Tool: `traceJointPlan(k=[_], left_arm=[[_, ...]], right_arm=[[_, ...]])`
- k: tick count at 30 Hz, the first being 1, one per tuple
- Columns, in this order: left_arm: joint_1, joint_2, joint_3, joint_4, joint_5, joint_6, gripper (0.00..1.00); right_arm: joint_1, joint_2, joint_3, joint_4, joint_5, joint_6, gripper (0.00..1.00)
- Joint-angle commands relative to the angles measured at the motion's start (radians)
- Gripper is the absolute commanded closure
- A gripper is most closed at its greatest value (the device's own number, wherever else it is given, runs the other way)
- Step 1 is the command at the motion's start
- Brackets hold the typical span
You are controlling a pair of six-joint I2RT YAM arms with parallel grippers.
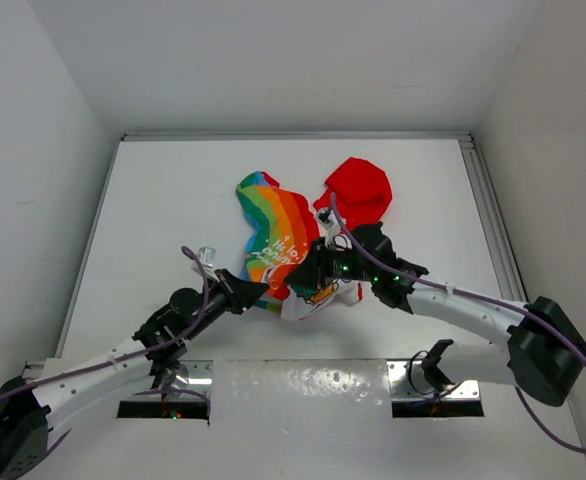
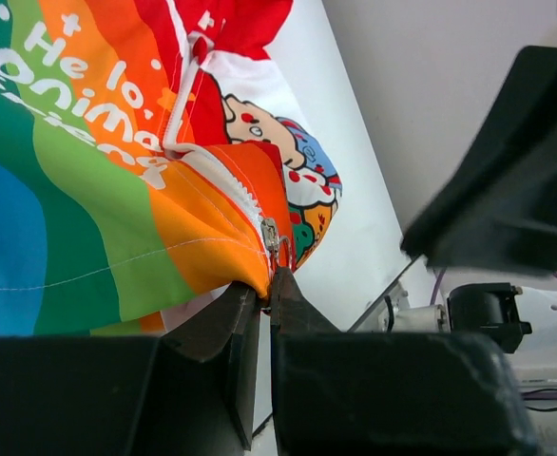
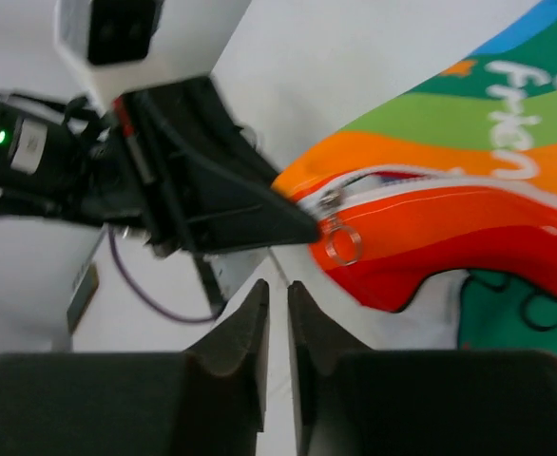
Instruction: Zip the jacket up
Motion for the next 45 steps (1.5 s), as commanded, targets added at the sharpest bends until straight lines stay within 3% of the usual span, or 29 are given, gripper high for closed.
traceJointPlan(k=[1, 10, 26, 45], left_arm=[[-0.003, 0.015, 0.015, 0.096, 0.03, -0.011, 1.0], [-0.003, -0.01, -0.005, 0.119, 0.058, -0.033, 1.0], [-0.003, -0.034, -0.014, 0.126, 0.072, -0.042, 1.0], [-0.003, -0.001, -0.013, 0.129, 0.081, -0.036, 1.0]], right_arm=[[0.031, 0.018, 0.045, 0.023, -0.104, -0.036, 0.85], [0.034, 0.15, 0.097, 0.025, -0.08, -0.056, 0.75], [0.033, 0.144, 0.078, 0.034, 0.009, -0.073, 0.64], [0.034, 0.116, 0.059, 0.097, -0.045, 0.011, 0.78]])
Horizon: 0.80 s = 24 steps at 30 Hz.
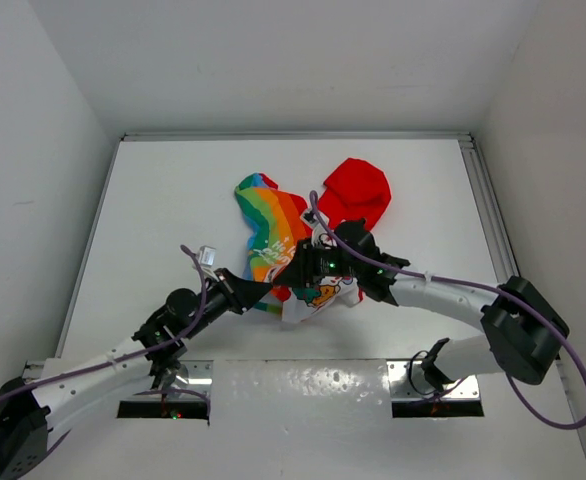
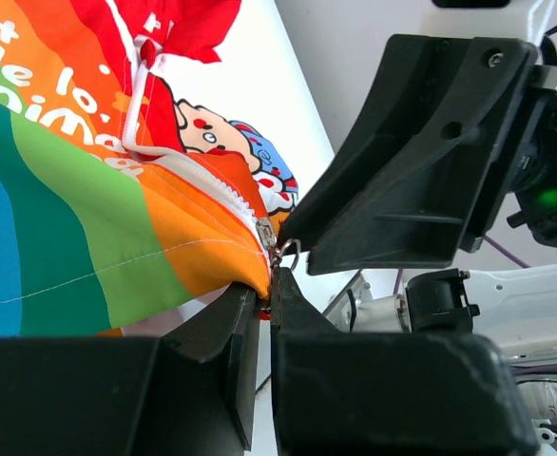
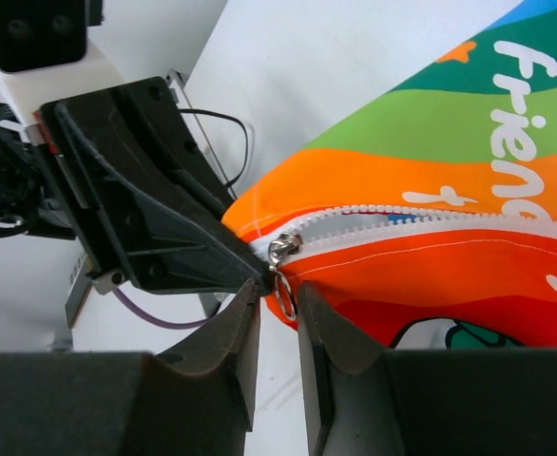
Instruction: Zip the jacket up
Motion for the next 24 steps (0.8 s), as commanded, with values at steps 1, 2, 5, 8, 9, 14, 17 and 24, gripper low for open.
traceJointPlan(k=[1, 2, 5, 8, 9, 14, 17, 24], left_arm=[[-0.003, 0.002, -0.011, 0.057, 0.005, 0.001, 1.0], [-0.003, 0.003, -0.011, 0.059, 0.003, 0.001, 1.0], [-0.003, 0.0, -0.012, 0.059, 0.005, -0.002, 1.0], [-0.003, 0.0, -0.011, 0.06, 0.005, -0.001, 1.0], [-0.003, 0.002, -0.012, 0.063, 0.005, -0.002, 1.0], [-0.003, 0.0, -0.014, 0.068, 0.005, -0.007, 1.0], [-0.003, -0.011, -0.012, 0.065, 0.005, -0.007, 1.0], [-0.003, -0.02, -0.012, 0.059, 0.003, -0.007, 1.0]], right_arm=[[0.001, -0.04, 0.002, 0.057, -0.022, 0.015, 0.78], [0.002, -0.036, 0.002, 0.057, -0.023, 0.019, 0.78], [0.002, -0.025, 0.0, 0.057, -0.026, 0.026, 0.78], [0.002, -0.006, -0.009, 0.081, -0.029, 0.041, 0.78], [0.002, -0.003, -0.012, 0.088, -0.034, 0.044, 0.78], [0.002, 0.02, -0.009, 0.118, -0.043, 0.061, 0.82], [0.002, 0.027, -0.011, 0.128, -0.04, 0.067, 0.81], [0.004, 0.04, -0.029, 0.161, -0.036, 0.085, 0.81]])
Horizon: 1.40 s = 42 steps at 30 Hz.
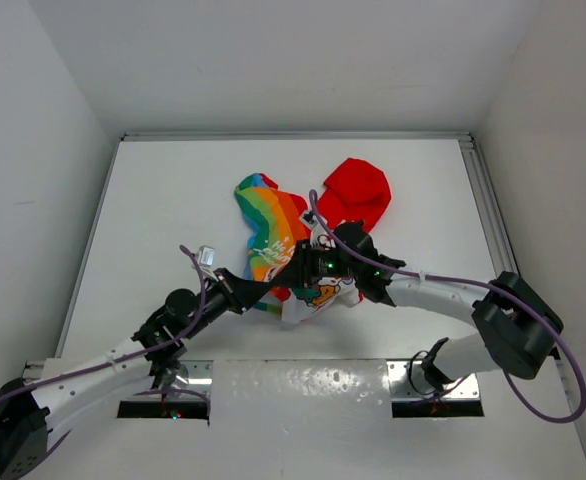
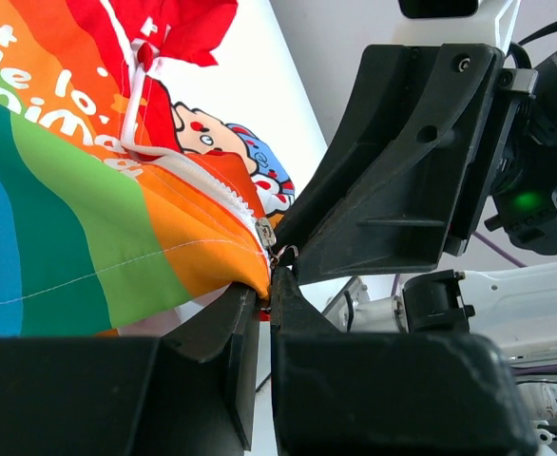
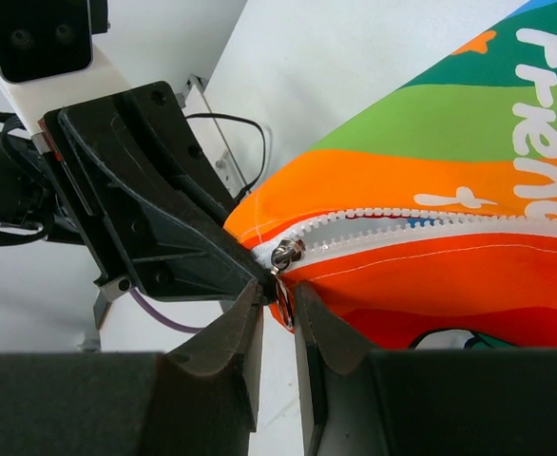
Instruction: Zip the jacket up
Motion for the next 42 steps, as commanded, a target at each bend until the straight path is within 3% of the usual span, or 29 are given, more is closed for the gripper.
traceJointPlan(k=[1, 7, 9, 10, 11, 16, 18, 20, 25, 32, 34, 42], left_arm=[[-0.003, -0.015, -0.013, 0.055, 0.006, -0.006, 1.0], [-0.003, -0.026, -0.013, 0.045, -0.023, -0.006, 1.0], [-0.001, -0.03, -0.014, 0.045, -0.03, -0.008, 1.0], [-0.003, -0.03, -0.013, 0.045, -0.033, -0.008, 1.0], [-0.003, -0.029, -0.011, 0.049, -0.031, -0.006, 1.0], [-0.003, -0.001, -0.01, 0.074, -0.025, -0.003, 1.0], [-0.003, 0.013, -0.007, 0.085, -0.022, -0.003, 1.0], [-0.003, 0.02, -0.004, 0.091, -0.014, 0.0, 1.0], [-0.003, 0.014, -0.001, 0.083, -0.011, 0.002, 1.0], [-0.003, -0.016, 0.001, 0.039, -0.004, 0.019, 1.0], [-0.003, -0.03, 0.002, 0.022, 0.021, 0.031, 1.0], [-0.003, -0.065, 0.01, -0.023, 0.052, 0.06, 1.0]], right_arm=[[0.004, 0.005, -0.011, 0.073, -0.009, 0.017, 0.8], [0.002, -0.002, -0.021, 0.075, -0.012, 0.027, 0.92], [0.004, -0.001, -0.024, 0.081, -0.018, 0.032, 0.9], [0.004, 0.002, -0.026, 0.082, -0.02, 0.035, 0.81], [0.002, 0.004, -0.026, 0.084, -0.02, 0.037, 0.78], [0.004, 0.016, -0.023, 0.087, -0.038, 0.044, 0.78], [0.004, 0.022, -0.017, 0.088, -0.043, 0.047, 0.83], [0.004, 0.024, -0.015, 0.092, -0.038, 0.049, 0.96], [0.004, 0.005, -0.015, 0.084, -0.002, 0.037, 1.0], [0.004, -0.094, 0.086, -0.21, 0.343, -0.139, 1.0], [0.002, -0.107, 0.126, -0.247, 0.472, -0.21, 1.0], [0.002, -0.079, 0.226, -0.329, 0.716, -0.414, 1.0]])
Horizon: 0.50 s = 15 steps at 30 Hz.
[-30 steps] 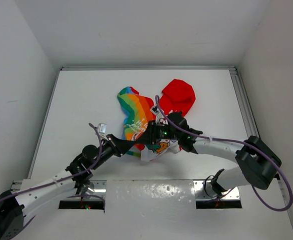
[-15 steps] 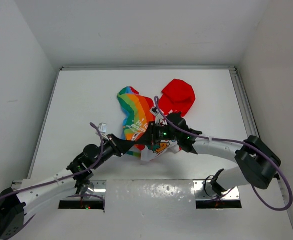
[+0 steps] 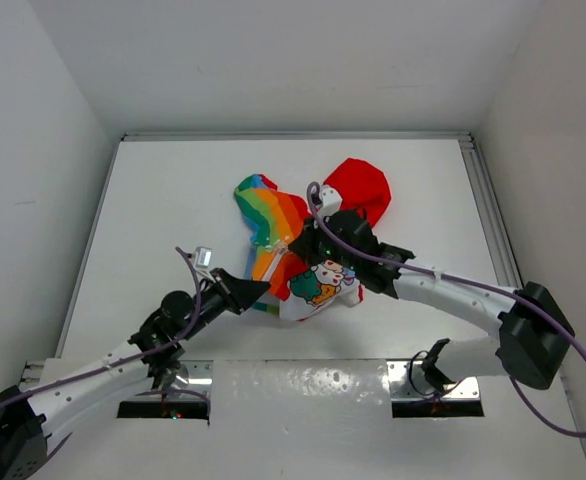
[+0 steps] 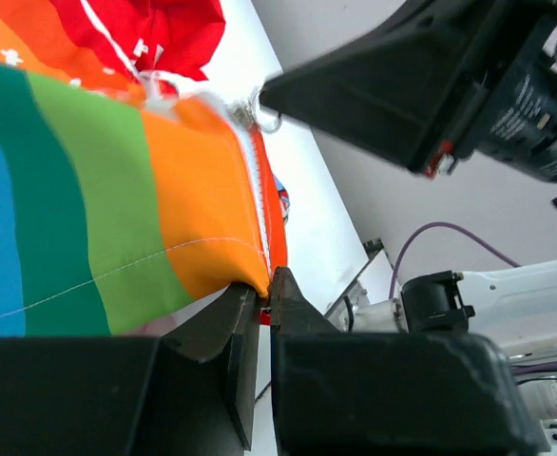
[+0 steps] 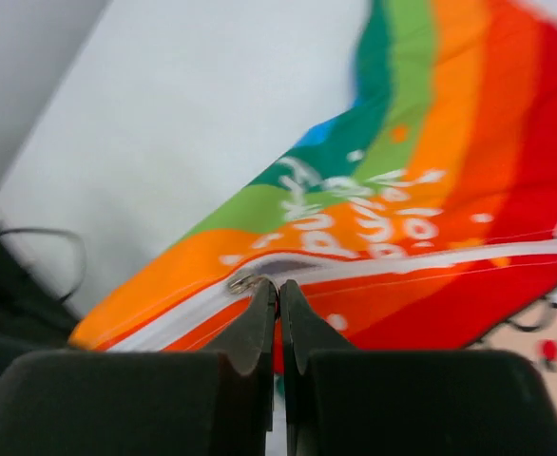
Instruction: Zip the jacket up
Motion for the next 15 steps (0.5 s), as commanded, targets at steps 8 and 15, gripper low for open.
traceJointPlan(k=[8, 15], left_arm=[[-0.003, -0.119, 0.216, -0.334, -0.096, 0.157, 1.0], [-0.003, -0.251, 0.436, -0.71, -0.394, 0.251, 1.0]], right_arm=[[-0.092, 0.113, 0.196, 0.027, 0.601, -0.373, 1.0], [-0.355, 0.267, 0.418, -0.038, 0.605, -0.355, 1.0]])
